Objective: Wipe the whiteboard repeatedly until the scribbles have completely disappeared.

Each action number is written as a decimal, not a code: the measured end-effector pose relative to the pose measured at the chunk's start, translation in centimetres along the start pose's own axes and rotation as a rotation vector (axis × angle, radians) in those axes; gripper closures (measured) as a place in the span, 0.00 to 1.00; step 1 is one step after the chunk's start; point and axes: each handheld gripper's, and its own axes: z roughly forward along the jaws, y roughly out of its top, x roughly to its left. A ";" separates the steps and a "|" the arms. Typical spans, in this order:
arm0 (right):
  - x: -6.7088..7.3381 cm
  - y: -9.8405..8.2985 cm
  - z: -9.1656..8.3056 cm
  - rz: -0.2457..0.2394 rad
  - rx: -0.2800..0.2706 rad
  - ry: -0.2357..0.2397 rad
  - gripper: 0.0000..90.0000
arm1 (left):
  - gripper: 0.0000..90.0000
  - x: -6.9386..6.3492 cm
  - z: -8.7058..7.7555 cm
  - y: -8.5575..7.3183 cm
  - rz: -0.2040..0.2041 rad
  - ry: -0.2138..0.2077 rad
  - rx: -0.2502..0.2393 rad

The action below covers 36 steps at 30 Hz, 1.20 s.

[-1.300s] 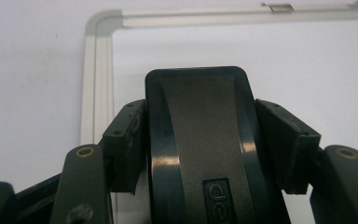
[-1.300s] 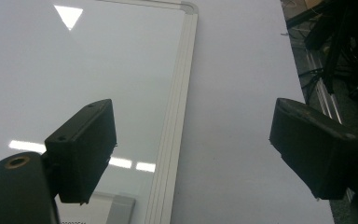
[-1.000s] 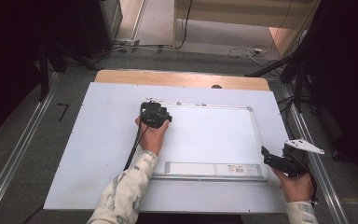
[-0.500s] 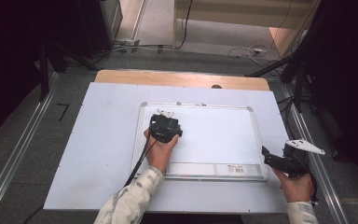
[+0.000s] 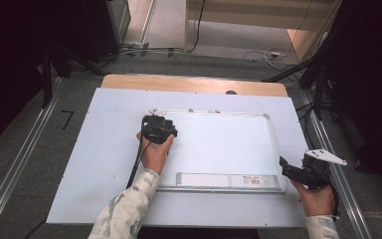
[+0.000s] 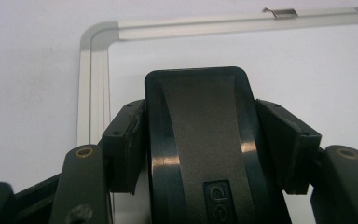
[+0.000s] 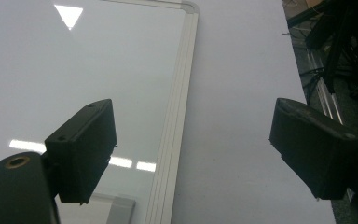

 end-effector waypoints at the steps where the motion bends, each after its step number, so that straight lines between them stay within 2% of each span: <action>1: 0.0 0.0 0.0 0.001 -0.001 0.000 0.15 | 0.42 0.0 0.4 0.4 -0.003 0.005 0.003; 3: 0.0 0.0 0.1 0.002 0.000 0.001 0.15 | 0.42 -0.3 1.2 1.2 -0.009 0.008 0.002; 7: -0.1 0.1 0.2 0.003 0.000 0.005 0.15 | 0.42 -1.5 2.0 2.0 0.004 0.008 0.007; 11: -0.1 0.1 0.3 0.003 0.000 0.007 0.15 | 0.43 -3.1 2.3 2.0 0.027 -0.017 0.004; 14: -0.1 0.2 0.3 -0.001 -0.001 0.008 0.15 | 0.43 -4.6 2.3 1.9 0.059 -0.039 0.006; 15: 0.0 0.2 0.3 -0.001 -0.002 0.008 0.15 | 0.43 -4.8 2.3 1.9 0.062 -0.029 0.005; 17: 0.0 0.2 0.2 0.000 -0.002 0.008 0.15 | 0.43 -4.4 2.6 2.2 0.053 -0.031 0.008; 22: -0.2 0.0 0.0 0.005 -0.006 0.010 0.15 | 0.43 -3.2 3.3 3.1 0.016 -0.001 0.007; 25: -0.3 0.0 0.0 0.011 -0.005 0.008 0.15 | 0.42 -3.7 3.5 3.2 0.018 0.001 0.005; 29: -0.1 0.1 0.1 0.004 -0.005 0.007 0.15 | 0.43 -5.7 3.3 2.8 0.062 -0.046 0.006; 31: 0.0 0.1 0.1 -0.003 -0.007 0.008 0.15 | 0.43 -6.7 3.1 2.5 0.083 -0.050 0.004; 33: 0.0 0.1 0.1 -0.001 -0.006 0.008 0.15 | 0.43 -6.6 3.1 2.5 0.080 -0.056 0.006; 36: -0.2 0.0 0.1 0.003 -0.004 0.007 0.15 | 0.43 -5.5 3.1 2.6 0.073 -0.032 0.005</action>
